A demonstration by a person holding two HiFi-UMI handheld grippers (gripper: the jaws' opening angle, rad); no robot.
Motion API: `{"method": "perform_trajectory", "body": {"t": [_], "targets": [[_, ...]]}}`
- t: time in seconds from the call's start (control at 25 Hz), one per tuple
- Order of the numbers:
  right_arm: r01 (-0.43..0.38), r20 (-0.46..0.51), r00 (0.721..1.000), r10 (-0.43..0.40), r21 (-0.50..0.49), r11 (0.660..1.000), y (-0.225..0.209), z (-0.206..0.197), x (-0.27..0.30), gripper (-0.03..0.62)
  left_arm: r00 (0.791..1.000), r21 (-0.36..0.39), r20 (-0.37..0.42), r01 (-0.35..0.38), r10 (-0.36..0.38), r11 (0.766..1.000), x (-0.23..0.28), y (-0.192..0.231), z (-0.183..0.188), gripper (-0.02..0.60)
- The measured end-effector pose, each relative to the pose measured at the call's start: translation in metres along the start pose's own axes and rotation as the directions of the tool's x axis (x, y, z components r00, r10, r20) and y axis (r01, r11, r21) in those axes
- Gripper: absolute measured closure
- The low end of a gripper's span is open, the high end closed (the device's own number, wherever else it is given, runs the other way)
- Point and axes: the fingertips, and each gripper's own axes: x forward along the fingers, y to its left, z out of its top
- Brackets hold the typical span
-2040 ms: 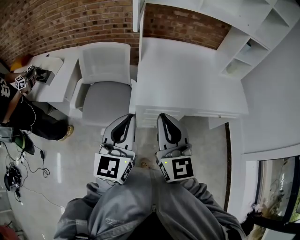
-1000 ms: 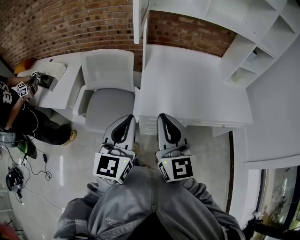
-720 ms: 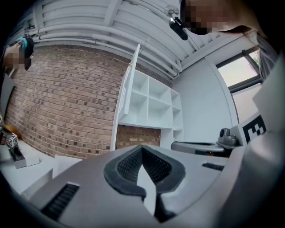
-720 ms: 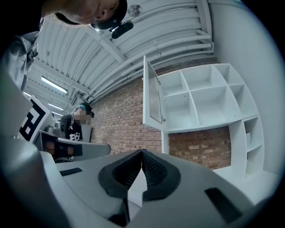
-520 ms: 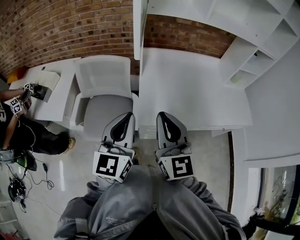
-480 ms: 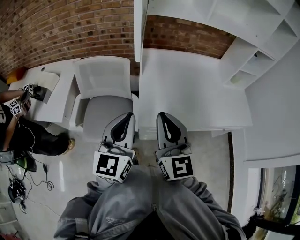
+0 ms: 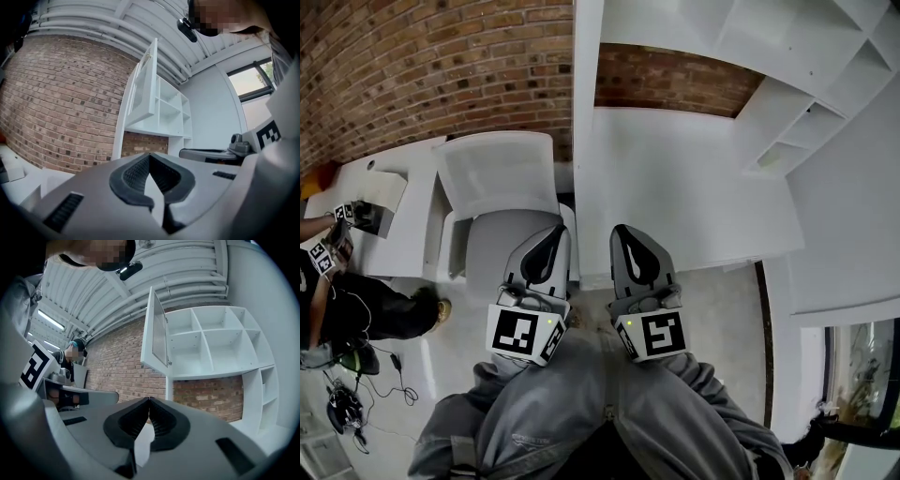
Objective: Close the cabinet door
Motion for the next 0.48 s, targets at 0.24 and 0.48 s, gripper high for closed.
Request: {"method": "perform_trajectory", "body": {"t": [0.24,0.48], "targets": [[0.046,0.006,0.999,-0.045,-0.022,0.999,-0.002,-0.002,0.019,0.568,0.998,0.005,0.008,0.056,-0.056,0.998,0.017,0.015,0.001,0.579],[0.060,-0.001,0.998,-0.060,-0.014,0.998,0.000,-0.005,0.030,0.568,0.995,0.016,0.015,0.093,-0.094,0.995,0.026,0.021,0.001,0.579]]}}
